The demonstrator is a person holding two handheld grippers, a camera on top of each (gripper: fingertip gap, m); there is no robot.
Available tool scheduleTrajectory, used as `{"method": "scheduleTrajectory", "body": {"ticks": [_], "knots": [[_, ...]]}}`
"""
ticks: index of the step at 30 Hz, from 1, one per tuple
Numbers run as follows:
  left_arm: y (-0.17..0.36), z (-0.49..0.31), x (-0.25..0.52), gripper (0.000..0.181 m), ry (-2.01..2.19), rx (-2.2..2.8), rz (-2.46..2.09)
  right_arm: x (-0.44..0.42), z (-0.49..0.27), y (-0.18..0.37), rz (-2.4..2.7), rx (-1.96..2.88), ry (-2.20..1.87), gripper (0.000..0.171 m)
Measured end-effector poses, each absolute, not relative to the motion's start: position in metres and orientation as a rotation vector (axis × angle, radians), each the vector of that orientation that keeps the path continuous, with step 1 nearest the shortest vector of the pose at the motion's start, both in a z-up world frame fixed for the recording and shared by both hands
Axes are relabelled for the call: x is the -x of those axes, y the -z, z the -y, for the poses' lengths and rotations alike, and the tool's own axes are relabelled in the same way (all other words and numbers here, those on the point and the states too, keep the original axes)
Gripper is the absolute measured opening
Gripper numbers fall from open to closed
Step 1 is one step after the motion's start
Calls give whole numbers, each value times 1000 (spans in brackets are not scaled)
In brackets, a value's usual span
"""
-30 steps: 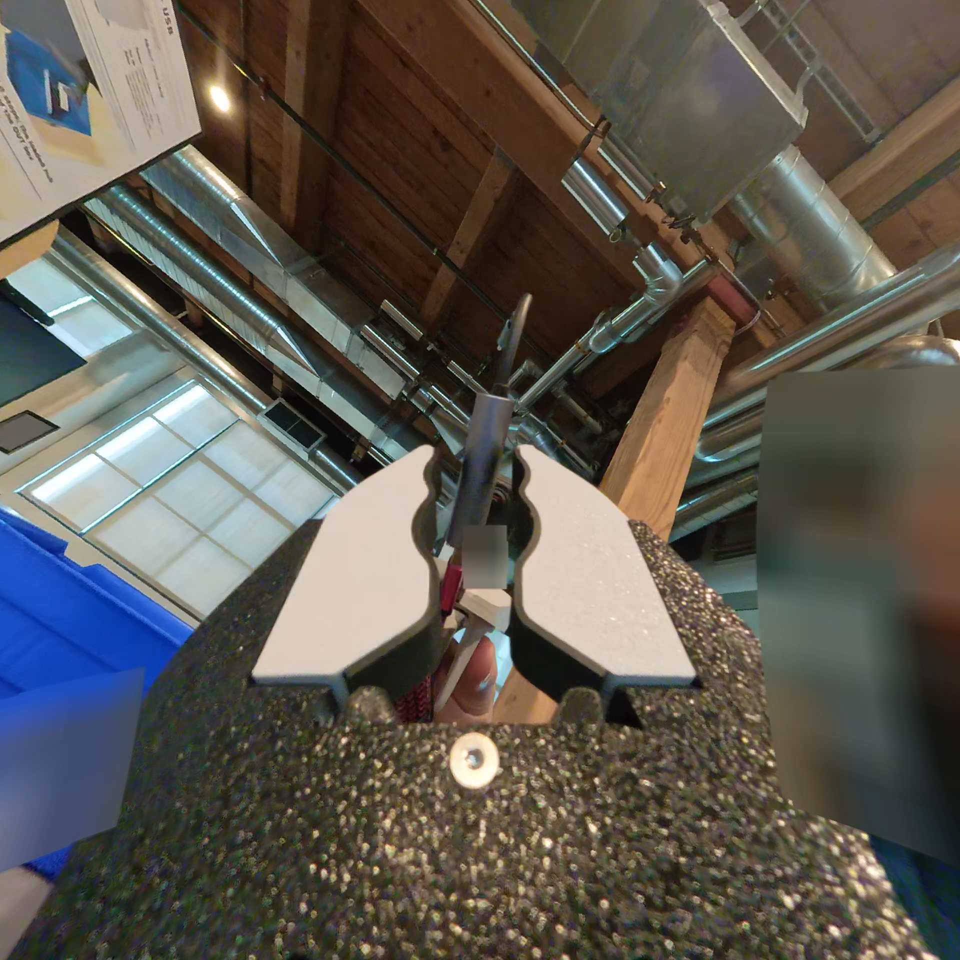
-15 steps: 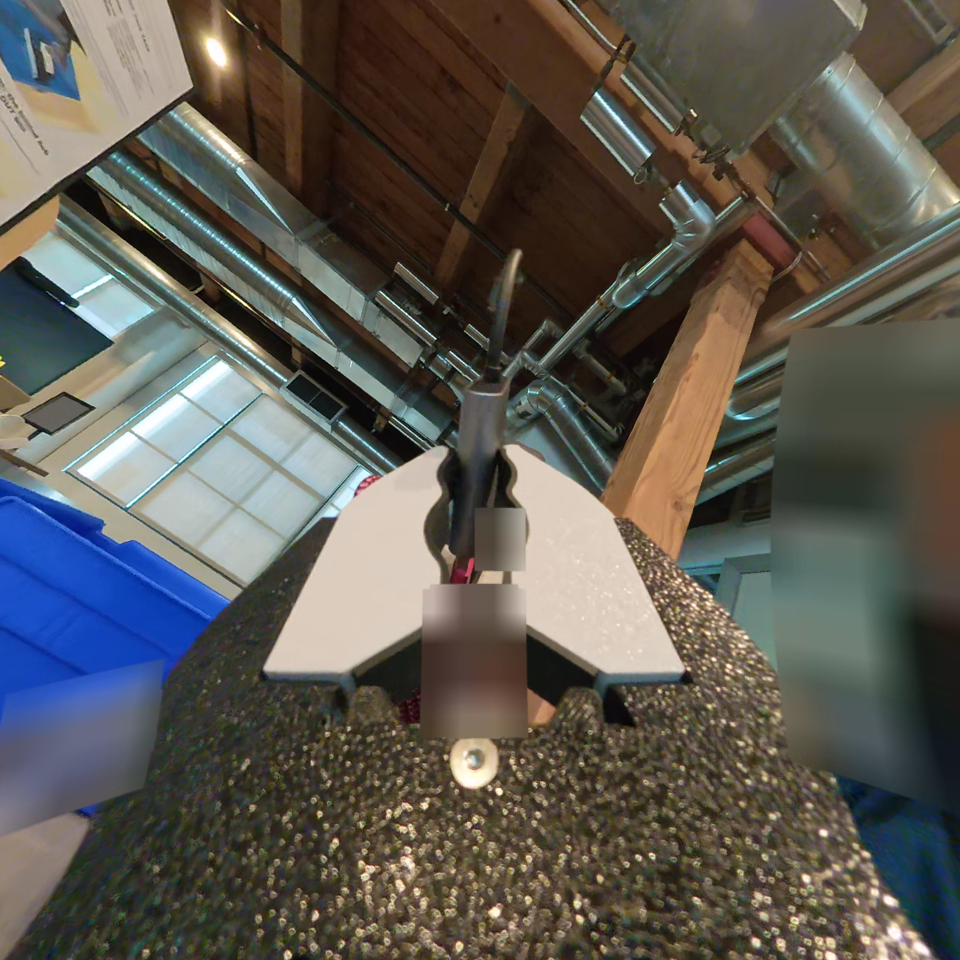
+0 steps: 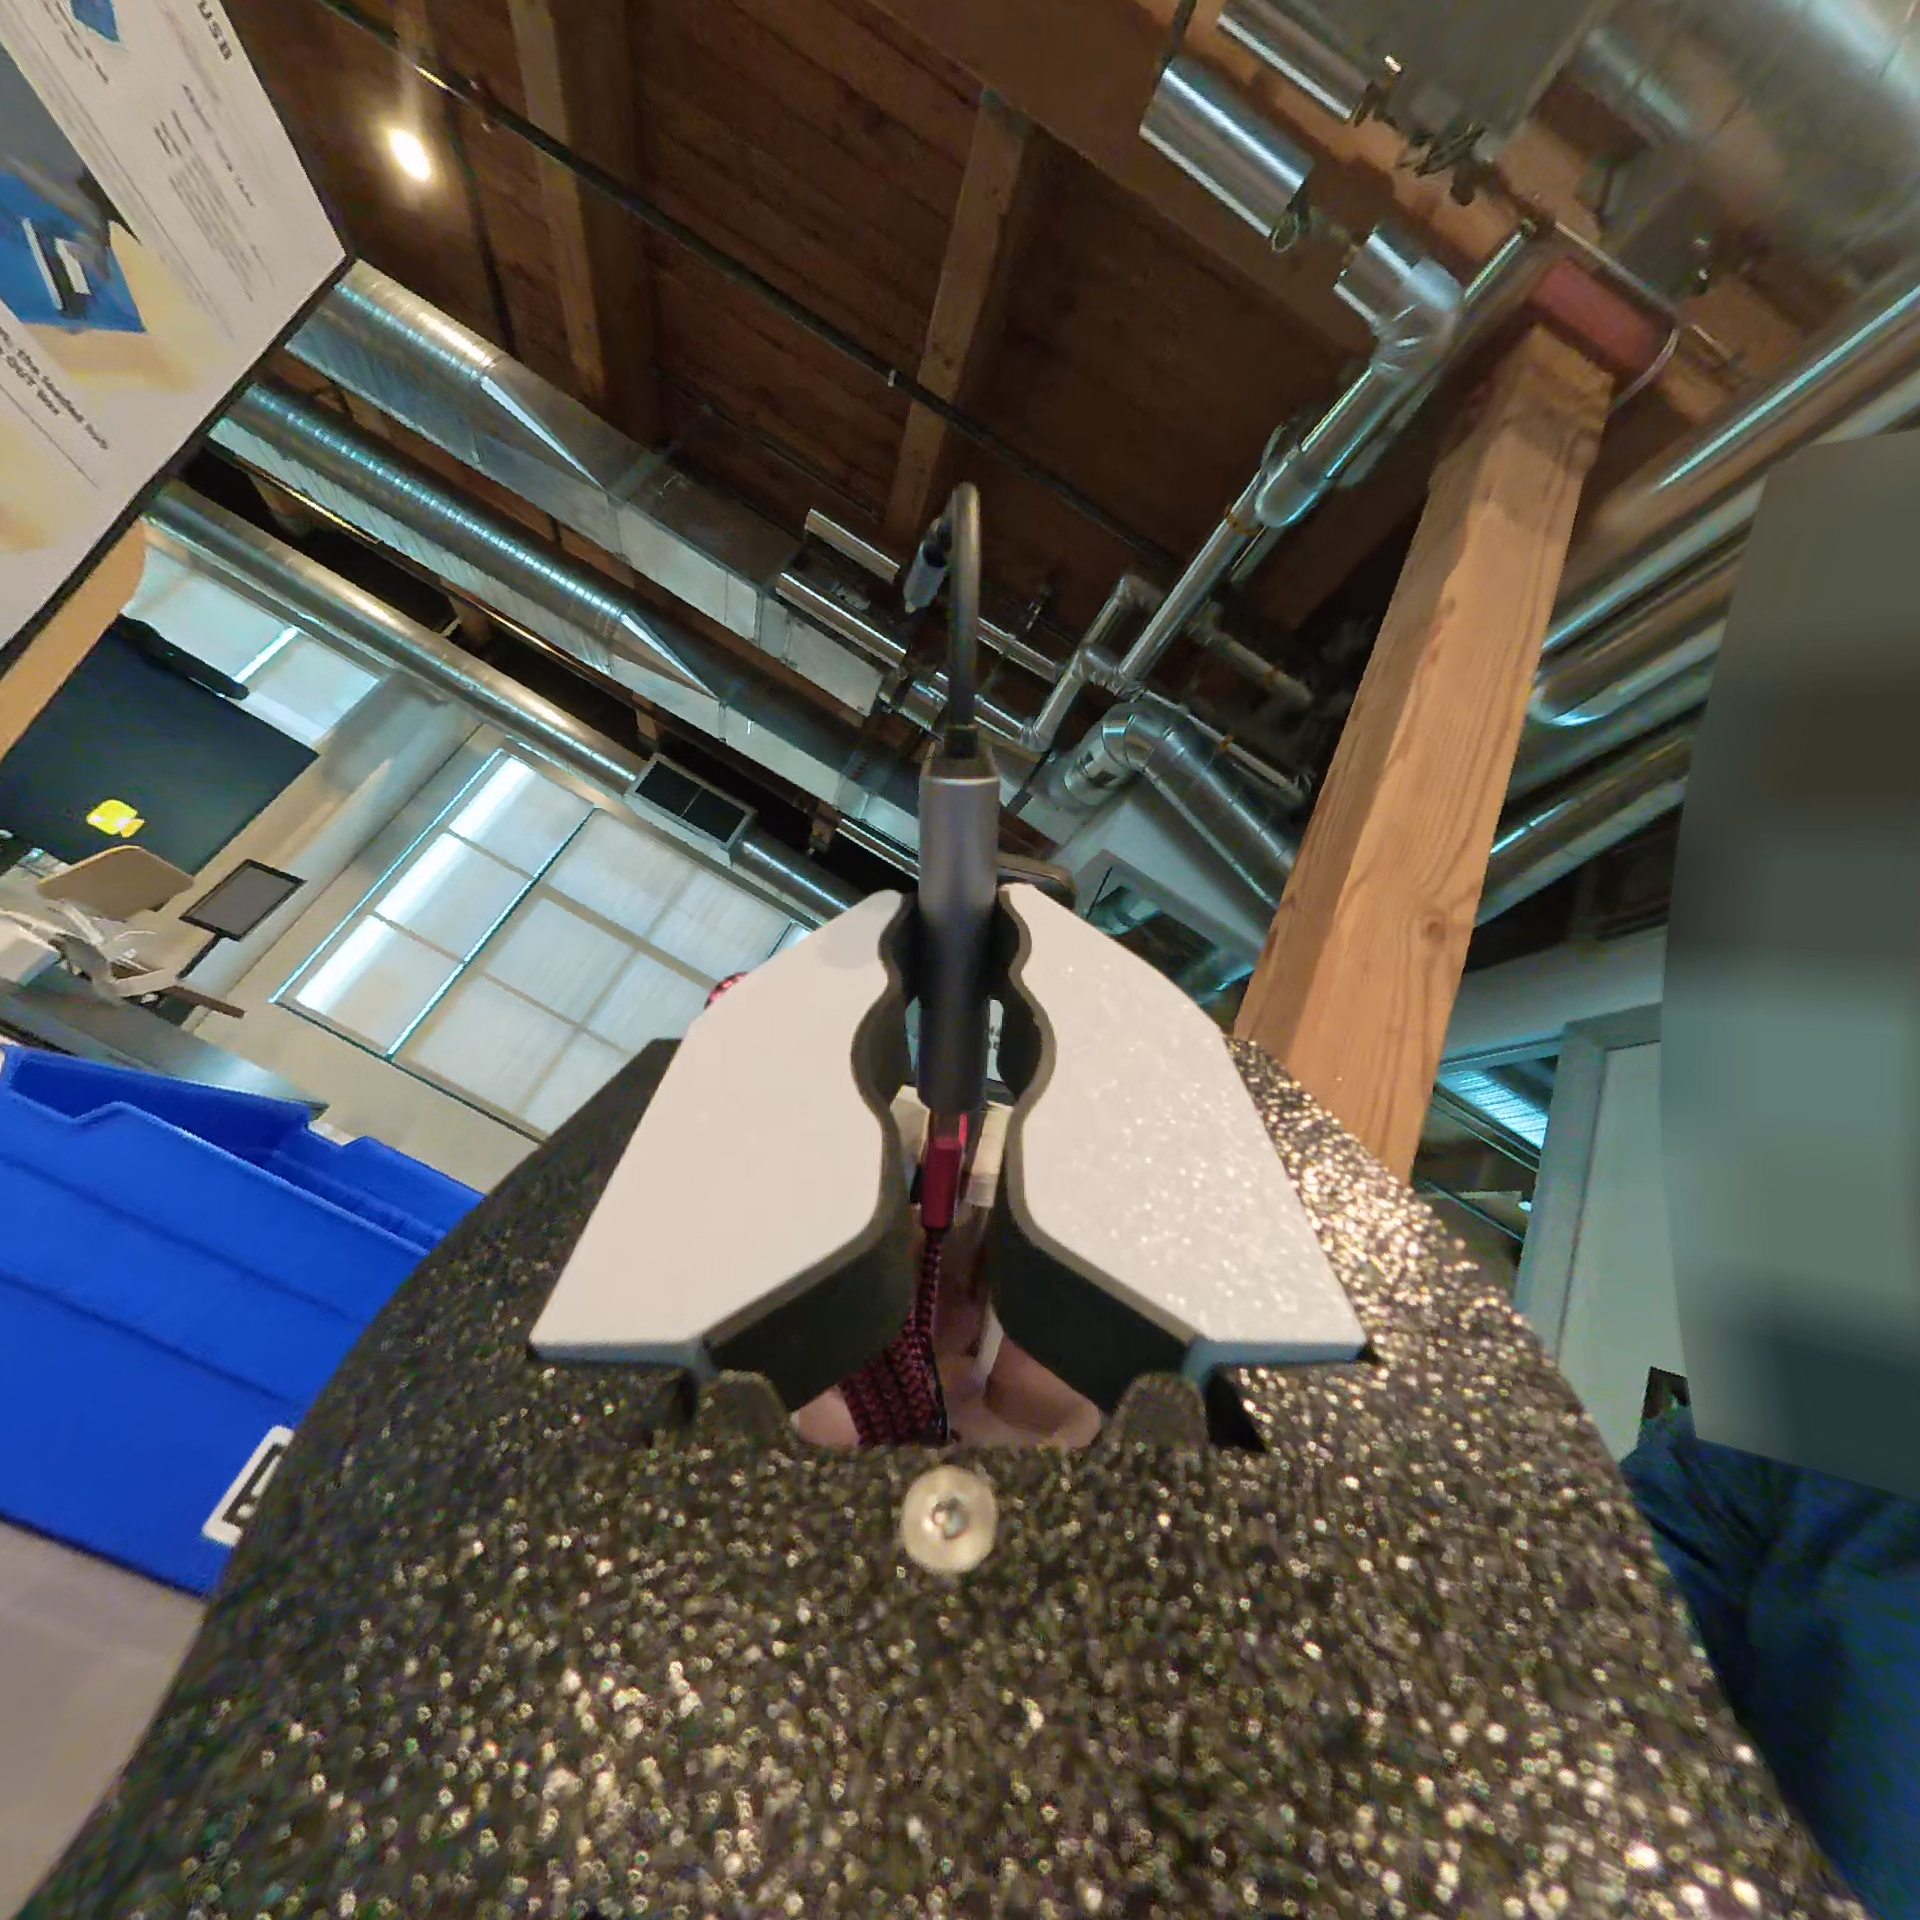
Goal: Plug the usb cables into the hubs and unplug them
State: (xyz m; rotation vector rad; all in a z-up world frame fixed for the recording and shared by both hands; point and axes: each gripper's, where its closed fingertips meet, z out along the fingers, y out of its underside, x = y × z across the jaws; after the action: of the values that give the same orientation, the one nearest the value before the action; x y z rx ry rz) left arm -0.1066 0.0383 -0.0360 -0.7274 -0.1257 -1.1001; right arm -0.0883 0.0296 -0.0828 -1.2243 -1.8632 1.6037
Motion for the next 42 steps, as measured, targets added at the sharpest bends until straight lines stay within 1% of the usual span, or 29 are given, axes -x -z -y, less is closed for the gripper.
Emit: {"method": "scheduleTrajectory", "body": {"ticks": [8, 15, 18, 22, 26, 27, 29, 31, 32, 42], "knots": [[32, -38, 102, 13, 1064, 752, 88, 85, -32, 75, 1786, 1306, -1767, 3], [33, -40, 105, 13, 1102, 700, 139, 91, -28, 74, 1811, 1313, -1681, 3], [31, -40, 106, 13, 1100, 699, 139, 94, -29, 73, 1808, 1312, -1726, 3], [33, -40, 109, 13, 1095, 701, 152, 96, -28, 75, 1831, 1304, -1680, 3], [34, -42, 111, 12, 1043, 755, 128, 97, -29, 76, 1810, 1343, -1794, 5], [33, -42, 112, 12, 1039, 759, 133, 97, -29, 76, 1803, 1358, -1840, 6], [33, -41, 120, 12, 1039, 743, 165, 94, -30, 74, 1796, 1373, -1925, 16], [37, -40, 130, 12, 1022, 746, 194, 93, -38, 75, 1762, 1398, -1917, 32], [38, -39, 134, 12, 1020, 745, 205, 92, -42, 75, 1746, 1405, -1895, 36], [56, -55, 128, 12, 1031, 832, 245, 79, -79, 68, 1635, 1424, -1792, 36]]}}
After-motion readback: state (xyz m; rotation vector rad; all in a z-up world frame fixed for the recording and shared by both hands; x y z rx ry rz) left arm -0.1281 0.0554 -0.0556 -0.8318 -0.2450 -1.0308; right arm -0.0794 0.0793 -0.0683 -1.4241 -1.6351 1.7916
